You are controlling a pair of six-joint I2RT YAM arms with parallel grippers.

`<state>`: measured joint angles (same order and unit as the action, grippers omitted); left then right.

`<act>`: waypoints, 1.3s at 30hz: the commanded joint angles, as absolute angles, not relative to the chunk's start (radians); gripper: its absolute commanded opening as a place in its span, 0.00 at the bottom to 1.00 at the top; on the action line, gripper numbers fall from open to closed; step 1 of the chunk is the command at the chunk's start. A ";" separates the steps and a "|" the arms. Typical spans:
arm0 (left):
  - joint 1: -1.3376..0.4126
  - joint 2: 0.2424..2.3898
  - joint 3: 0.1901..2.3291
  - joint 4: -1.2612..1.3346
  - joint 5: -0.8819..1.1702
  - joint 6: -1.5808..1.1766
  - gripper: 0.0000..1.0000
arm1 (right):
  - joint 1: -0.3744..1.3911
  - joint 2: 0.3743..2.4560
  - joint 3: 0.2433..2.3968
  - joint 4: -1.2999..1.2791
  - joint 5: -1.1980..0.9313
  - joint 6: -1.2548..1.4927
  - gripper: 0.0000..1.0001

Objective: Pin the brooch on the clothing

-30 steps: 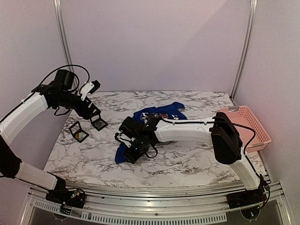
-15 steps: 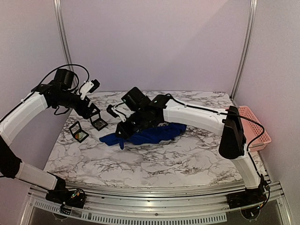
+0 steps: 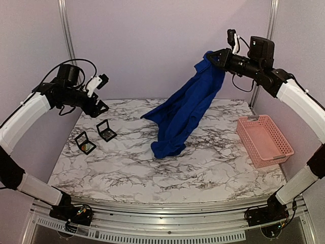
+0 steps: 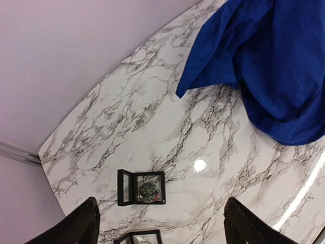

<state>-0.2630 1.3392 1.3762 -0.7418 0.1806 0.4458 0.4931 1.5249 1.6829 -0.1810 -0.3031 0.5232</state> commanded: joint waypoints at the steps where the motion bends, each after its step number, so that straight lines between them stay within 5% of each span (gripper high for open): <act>1: -0.386 1.448 1.412 -0.738 0.215 0.479 0.84 | 0.435 1.407 1.434 -0.235 -0.243 0.610 0.00; 8: -0.628 1.725 1.472 -0.662 0.081 0.588 0.88 | 0.377 1.225 1.235 -0.349 -0.265 0.534 0.00; 16: -0.614 2.320 2.174 -0.715 -0.104 0.666 0.95 | 0.371 1.221 1.181 -0.397 -0.257 0.485 0.00; 20: -0.544 2.541 2.528 -0.907 0.078 0.697 0.83 | 0.368 1.210 1.174 -0.392 -0.257 0.449 0.00; 25: -0.449 2.510 2.411 -0.864 0.335 0.755 0.71 | 0.367 1.239 1.187 -0.389 -0.252 0.406 0.00; 29: -0.430 2.542 2.411 -0.802 0.327 0.723 0.65 | 0.366 1.281 1.202 -0.370 -0.295 0.392 0.00; 34: -0.461 2.597 2.415 -0.848 0.235 0.871 0.74 | 0.366 1.321 1.228 -0.381 -0.293 0.385 0.00; 39: -0.468 2.635 2.418 -0.794 0.179 0.865 0.71 | 0.367 1.321 1.226 -0.376 -0.294 0.385 0.00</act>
